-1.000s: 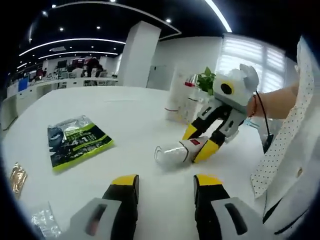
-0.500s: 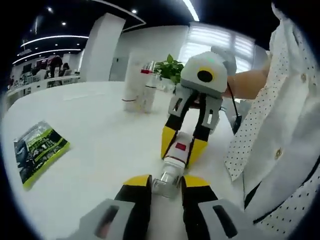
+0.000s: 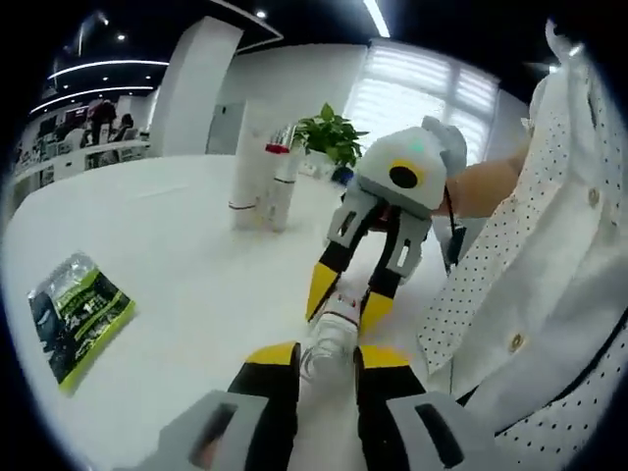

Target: Arrange the skincare products in the storage area until every visible bottle or jar stands upright without overlapping.

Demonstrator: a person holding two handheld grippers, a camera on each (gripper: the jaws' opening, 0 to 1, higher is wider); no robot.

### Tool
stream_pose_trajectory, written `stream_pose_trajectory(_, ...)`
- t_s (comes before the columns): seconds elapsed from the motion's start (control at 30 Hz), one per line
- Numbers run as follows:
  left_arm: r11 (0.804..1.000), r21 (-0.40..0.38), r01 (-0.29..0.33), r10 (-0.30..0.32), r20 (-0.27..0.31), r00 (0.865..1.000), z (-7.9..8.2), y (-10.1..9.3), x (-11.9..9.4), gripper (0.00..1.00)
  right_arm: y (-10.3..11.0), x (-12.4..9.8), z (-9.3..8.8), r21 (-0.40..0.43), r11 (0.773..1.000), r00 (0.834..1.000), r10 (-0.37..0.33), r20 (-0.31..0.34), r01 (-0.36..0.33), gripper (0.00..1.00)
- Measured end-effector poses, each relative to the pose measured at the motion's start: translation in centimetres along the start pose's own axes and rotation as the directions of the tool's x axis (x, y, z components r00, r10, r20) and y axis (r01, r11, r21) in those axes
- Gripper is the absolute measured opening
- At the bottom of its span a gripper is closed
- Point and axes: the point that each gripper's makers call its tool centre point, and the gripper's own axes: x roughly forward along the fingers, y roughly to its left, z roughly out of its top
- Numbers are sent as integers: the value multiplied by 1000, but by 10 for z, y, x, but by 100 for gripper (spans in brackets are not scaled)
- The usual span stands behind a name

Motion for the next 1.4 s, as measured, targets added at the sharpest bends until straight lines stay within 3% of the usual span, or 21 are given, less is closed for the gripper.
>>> stream_pose_trajectory(0.17, 1000, -20, 16, -14, 90, 996, 33, -7, -6, 21, -5, -7, 5, 87, 995, 994, -58, 93, 50, 19)
stream_pose_trajectory(0.23, 999, -48, 9, -4, 114, 994, 39, -6, -5, 21, -6, -8, 5, 101, 993, 992, -73, 105, 62, 19)
stream_pose_trajectory(0.4, 1000, -11, -13, 14, 119, 993, 43, -6, -4, 22, -7, -9, 4, 135, 987, 986, -101, 133, 83, 19)
stream_pose_trajectory(0.47, 997, -63, -41, 52, 191, 980, 51, 0, -10, 22, -11, -13, 11, 164, 981, 976, -135, 170, 108, 19)
stream_pose_trajectory(0.53, 993, -114, -41, 66, 225, 972, 51, 4, -16, 22, -14, -15, 12, 167, 978, 973, -154, 170, 126, 19)
stream_pose_trajectory(0.73, 987, -142, -73, 101, 203, 974, 34, 9, -23, 26, -18, -17, 7, 201, 970, 968, -177, 179, 140, 19)
stream_pose_trajectory(0.87, 985, -159, -73, 105, 205, 973, 31, 8, -23, 27, -24, -21, 7, 247, 957, 957, -206, 203, 153, 19)
stream_pose_trajectory(1.1, 991, -123, -54, 82, 231, 969, 47, -2, -10, 20, -27, -19, 16, 299, 939, 936, -249, 247, 170, 19)
stream_pose_trajectory(1.23, 994, -95, -48, 71, 258, 964, 59, -9, -8, 17, -31, -17, 17, 301, 925, 919, -311, 244, 233, 19)
stream_pose_trajectory(1.4, 998, -40, -56, 64, 240, 969, 62, -15, 0, 17, -33, -14, 12, 312, 908, 906, -357, 230, 278, 19)
